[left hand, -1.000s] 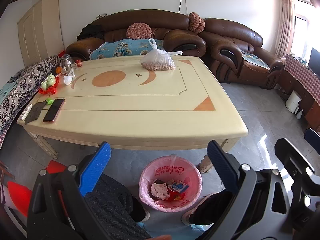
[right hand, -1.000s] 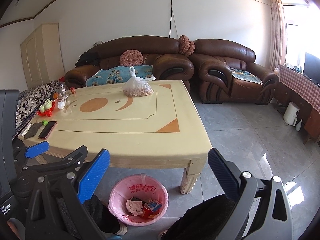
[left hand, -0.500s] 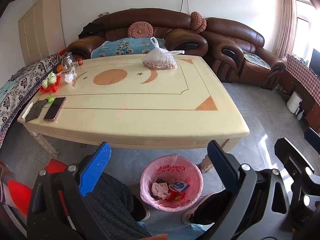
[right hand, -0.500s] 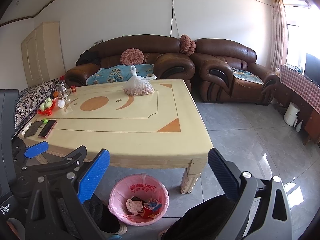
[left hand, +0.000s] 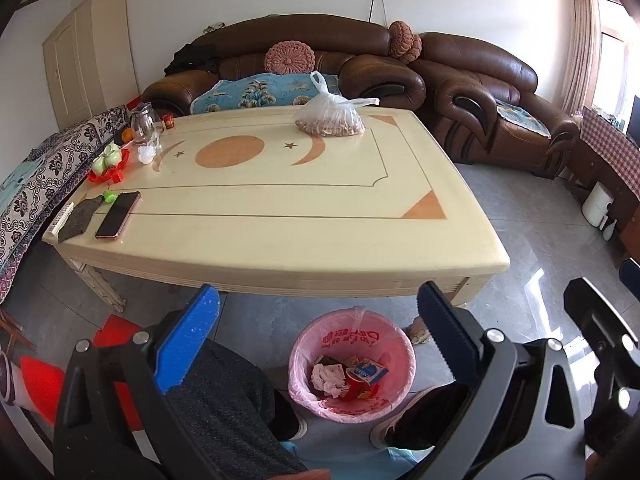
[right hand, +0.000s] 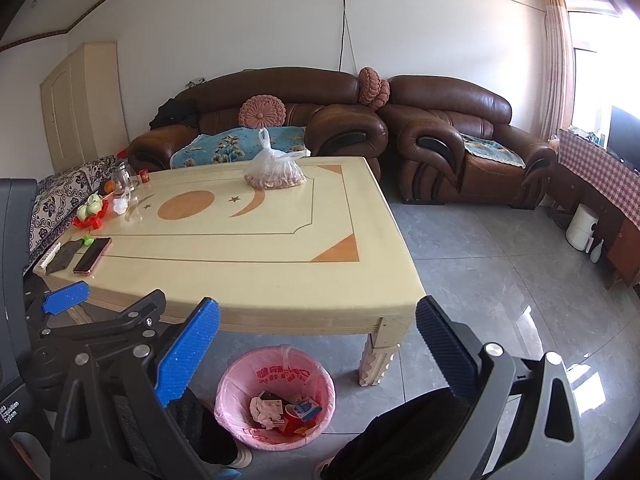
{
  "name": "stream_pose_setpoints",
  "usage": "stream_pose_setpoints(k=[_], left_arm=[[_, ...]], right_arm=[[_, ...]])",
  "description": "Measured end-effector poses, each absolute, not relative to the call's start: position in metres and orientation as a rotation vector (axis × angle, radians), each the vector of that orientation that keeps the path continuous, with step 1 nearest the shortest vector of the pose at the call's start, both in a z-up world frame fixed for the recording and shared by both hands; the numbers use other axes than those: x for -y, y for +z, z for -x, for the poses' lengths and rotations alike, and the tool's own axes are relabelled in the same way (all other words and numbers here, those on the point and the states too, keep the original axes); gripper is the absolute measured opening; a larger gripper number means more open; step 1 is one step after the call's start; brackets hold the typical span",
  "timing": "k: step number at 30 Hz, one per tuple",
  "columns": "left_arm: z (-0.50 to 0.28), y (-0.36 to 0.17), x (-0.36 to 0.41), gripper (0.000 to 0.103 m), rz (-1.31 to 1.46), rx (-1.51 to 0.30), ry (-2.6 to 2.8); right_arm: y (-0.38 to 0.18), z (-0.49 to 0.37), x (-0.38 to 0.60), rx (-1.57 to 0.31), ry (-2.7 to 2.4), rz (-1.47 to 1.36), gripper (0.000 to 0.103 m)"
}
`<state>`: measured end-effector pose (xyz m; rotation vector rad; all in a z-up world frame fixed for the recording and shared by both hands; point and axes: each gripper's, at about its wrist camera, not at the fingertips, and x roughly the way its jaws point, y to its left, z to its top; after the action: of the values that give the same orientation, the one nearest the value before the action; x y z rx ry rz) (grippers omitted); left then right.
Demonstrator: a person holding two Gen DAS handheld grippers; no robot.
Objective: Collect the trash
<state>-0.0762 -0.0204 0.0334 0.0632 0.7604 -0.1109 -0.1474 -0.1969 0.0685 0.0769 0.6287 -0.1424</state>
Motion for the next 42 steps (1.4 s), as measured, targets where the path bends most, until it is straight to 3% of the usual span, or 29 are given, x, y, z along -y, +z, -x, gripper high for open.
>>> stream_pose_setpoints(k=[42], left_arm=[[0.073,0.033,0.024,0.097,-0.079,-0.779,-0.104]], right_arm=[[0.057,0.14,0.201,-0.646,-0.137,-0.087,0.096]])
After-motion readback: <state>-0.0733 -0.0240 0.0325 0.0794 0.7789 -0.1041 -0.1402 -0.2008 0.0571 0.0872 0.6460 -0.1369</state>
